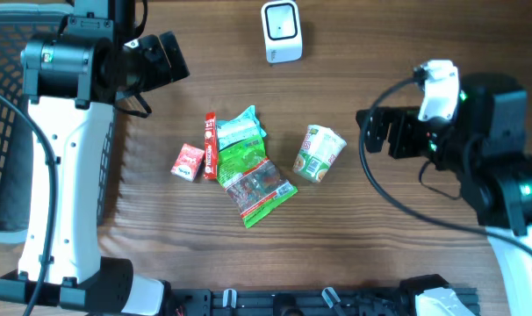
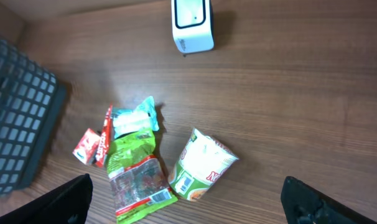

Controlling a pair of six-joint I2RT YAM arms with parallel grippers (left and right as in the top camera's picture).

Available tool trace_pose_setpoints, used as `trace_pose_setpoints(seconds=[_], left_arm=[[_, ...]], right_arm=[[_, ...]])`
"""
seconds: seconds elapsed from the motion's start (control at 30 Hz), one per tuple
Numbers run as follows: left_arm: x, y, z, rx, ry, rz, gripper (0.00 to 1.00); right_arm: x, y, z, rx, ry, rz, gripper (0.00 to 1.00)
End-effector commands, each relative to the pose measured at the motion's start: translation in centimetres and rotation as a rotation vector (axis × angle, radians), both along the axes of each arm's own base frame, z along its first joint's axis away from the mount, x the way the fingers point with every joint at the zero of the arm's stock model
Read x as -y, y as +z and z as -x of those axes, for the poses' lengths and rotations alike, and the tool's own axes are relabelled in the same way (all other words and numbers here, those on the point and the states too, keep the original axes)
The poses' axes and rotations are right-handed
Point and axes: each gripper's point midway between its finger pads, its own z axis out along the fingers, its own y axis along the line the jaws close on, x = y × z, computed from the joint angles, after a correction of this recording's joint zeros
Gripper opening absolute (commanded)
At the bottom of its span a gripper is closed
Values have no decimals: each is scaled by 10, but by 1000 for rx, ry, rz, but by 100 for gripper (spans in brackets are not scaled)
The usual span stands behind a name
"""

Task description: Scan the item barcode

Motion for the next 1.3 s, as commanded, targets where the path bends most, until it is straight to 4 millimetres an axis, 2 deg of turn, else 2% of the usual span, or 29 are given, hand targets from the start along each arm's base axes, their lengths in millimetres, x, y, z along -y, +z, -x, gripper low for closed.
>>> trace_pose_setpoints(seconds=[0.0, 0.07, 0.1, 0.27, 0.4, 0.5, 0.67, 0.8, 0.93, 1.07, 1.27], left_arm=[[0, 0, -1, 0, -17, -3, 100], [0, 0, -1, 0, -17, -3, 100], [0, 0, -1, 0, -17, -3, 100], [0, 0, -1, 0, -17, -3, 100], [0, 0, -1, 0, -17, -3, 100], [0, 0, -1, 0, -17, -3, 100], [0, 0, -1, 0, -17, -3, 100], [0, 0, -1, 0, -17, -3, 100], [0, 0, -1, 0, -17, -3, 100], [0, 0, -1, 0, -17, -3, 100], [0, 0, -1, 0, -17, -3, 100]], right_arm=[[-7, -18, -6, -88, 39, -5, 86], [-8, -42, -9, -187, 38, 11, 67], [-8, -54, -13, -232, 37, 18, 65], [-17, -116, -32, -445, 27, 7, 67], [-28, -154, -37, -561, 32, -42, 73], [-28, -182, -36, -612, -18, -63, 76], [-28, -208, -31, -639, -74, -97, 74], [-36, -226, -27, -628, -44, -148, 75], [-36, -236, -23, -637, -54, -162, 75], [-51, -240, -25, -601, -8, -259, 75], [-52, -254, -28, -557, -24, -284, 75]])
